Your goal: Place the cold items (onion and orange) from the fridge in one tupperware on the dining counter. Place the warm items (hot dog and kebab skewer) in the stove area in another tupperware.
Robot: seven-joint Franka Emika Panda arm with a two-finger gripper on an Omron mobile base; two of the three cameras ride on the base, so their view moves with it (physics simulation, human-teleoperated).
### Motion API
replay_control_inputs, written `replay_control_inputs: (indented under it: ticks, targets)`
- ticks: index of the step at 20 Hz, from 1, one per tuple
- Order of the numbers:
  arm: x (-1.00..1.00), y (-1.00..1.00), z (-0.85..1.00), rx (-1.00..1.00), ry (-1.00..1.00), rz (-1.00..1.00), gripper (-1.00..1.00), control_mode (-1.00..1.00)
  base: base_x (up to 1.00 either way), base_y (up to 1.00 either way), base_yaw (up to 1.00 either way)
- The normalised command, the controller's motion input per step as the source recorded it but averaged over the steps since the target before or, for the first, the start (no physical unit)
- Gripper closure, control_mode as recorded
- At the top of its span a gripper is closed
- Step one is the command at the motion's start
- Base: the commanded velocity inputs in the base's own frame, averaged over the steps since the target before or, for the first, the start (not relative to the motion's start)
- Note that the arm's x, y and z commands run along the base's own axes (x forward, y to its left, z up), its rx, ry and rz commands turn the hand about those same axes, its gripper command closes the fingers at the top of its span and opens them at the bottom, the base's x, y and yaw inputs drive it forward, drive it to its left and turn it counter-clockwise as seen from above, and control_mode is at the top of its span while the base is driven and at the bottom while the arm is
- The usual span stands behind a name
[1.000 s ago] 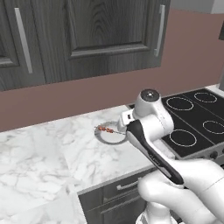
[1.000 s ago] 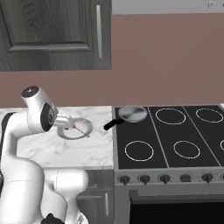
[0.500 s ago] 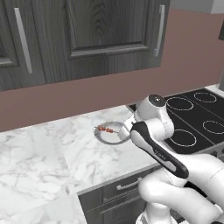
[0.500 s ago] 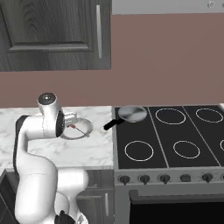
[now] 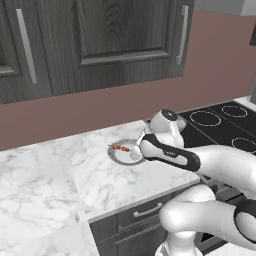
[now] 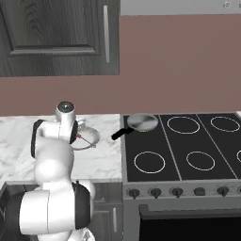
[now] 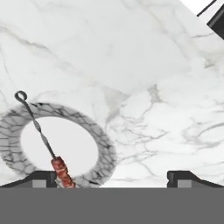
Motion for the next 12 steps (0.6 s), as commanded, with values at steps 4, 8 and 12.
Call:
replay_control_inputs:
  ticks: [4,8,12]
  targets:
    - [0.52,0.12,-0.04,-0.15,0.17,0.21,-1.0,-1.0,0.0,0.0,0.0]
    - [0.34,0.01,-0.31,-0.2,0.03,0.14,-1.0,-1.0,0.0,0.0,0.0]
    - [0.09,-0.06,-0.5,-0.12,-0.06,0.14,-1.0,-1.0,0.0,0.0,0.0]
